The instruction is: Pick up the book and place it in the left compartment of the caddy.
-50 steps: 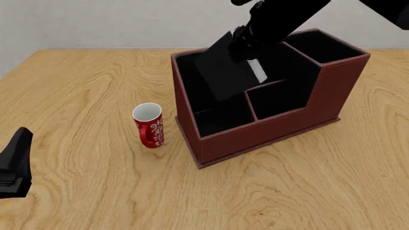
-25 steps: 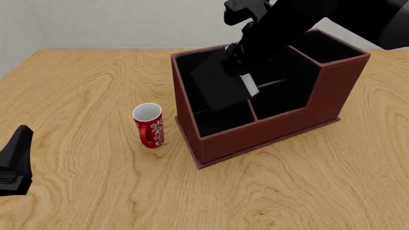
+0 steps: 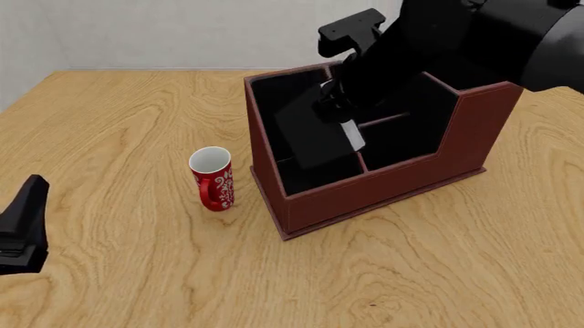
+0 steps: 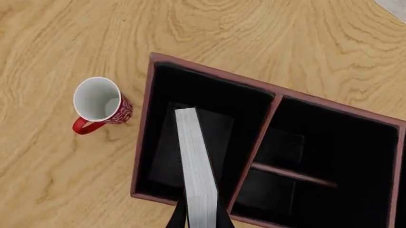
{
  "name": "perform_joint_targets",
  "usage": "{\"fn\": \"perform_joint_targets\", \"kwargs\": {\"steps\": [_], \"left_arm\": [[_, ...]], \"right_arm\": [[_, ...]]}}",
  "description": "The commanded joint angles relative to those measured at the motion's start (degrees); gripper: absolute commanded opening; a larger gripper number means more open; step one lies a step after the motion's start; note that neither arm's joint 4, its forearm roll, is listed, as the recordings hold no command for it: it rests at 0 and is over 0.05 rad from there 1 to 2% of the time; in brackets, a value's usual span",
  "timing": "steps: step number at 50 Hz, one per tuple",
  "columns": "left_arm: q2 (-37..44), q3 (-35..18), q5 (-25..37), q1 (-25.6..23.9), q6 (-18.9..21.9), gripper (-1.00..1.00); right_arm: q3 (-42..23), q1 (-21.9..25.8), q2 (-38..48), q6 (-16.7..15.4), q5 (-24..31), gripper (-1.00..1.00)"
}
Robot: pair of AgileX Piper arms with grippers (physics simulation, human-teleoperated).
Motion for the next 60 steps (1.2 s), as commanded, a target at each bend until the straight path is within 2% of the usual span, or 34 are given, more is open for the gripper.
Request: {"fn": "perform_joint_targets", "kwargs": {"steps": [1,19,40,41,60], "left_arm": [[3.32,0.24,-2.05,1.21,-2.12,1.00],[4.94,0.15,-3.31,0.71,-1.78,1.00],[5.58,0.26,-3.86,0.61,-2.03,1.00],[5.52,0.31,-3.86,0.55,-1.95,1.00],[4.47,0.02,-2.61,0.60,-2.08,1.00]], "right_arm": [[2.26,0.36,-1.16,-1.99,-1.36,-1.00],[4.73,1.12,-0.80,-0.80,-3.94,-1.00],[4.30,0.95,-0.10,-0.56,-4.30,-1.00],[4.35,0.69,-0.04,-0.72,-4.38,1.00],[4.23,0.83,-0.58,-0.59,-3.82,1.00]]}}
